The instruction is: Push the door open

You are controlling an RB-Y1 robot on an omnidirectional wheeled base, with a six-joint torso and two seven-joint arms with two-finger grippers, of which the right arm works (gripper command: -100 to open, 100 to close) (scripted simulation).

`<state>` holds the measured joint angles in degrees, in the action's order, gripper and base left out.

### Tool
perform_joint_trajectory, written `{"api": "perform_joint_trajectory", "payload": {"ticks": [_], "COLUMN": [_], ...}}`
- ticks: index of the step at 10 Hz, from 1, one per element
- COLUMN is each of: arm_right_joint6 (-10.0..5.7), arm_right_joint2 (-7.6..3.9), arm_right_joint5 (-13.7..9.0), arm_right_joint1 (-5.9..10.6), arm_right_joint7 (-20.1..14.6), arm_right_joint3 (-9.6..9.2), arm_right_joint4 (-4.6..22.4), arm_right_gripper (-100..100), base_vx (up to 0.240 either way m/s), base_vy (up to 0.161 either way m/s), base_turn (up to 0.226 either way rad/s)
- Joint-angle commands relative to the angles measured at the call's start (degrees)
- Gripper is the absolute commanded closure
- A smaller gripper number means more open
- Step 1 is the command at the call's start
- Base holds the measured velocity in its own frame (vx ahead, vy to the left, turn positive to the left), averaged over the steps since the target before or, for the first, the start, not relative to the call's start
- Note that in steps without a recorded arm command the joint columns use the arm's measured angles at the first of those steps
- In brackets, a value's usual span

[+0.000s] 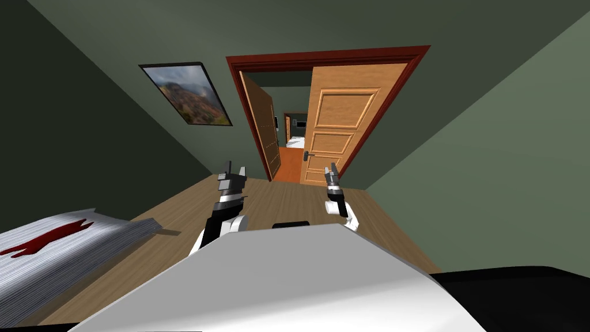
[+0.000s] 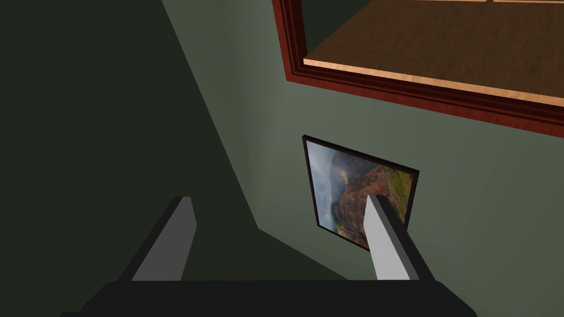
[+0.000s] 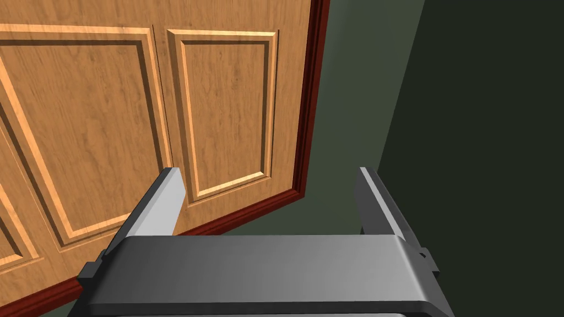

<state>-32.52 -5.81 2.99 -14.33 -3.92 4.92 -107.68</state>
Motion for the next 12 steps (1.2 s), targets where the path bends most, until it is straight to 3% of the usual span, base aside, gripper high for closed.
{"api": "perform_joint_trajectory", "payload": {"ticks": [1,11,12], "arm_right_joint6": [0.13,1.01,1.01], "arm_right_joint2": [-0.53,-3.52,-3.52], "arm_right_joint5": [0.4,2.9,2.9], "arm_right_joint1": [1.34,10.39,10.39], "arm_right_joint7": [-0.8,-5.9,-5.9], "arm_right_joint3": [0.30,2.19,2.19], "arm_right_joint4": [2.6,19.8,20.0], "arm_right_gripper": [-100,-100,-100], "base_vx": [0.095,0.098,0.063], "base_vy": [0.033,0.025,0.017], "base_turn": [-0.024,-0.023,-0.010]}}
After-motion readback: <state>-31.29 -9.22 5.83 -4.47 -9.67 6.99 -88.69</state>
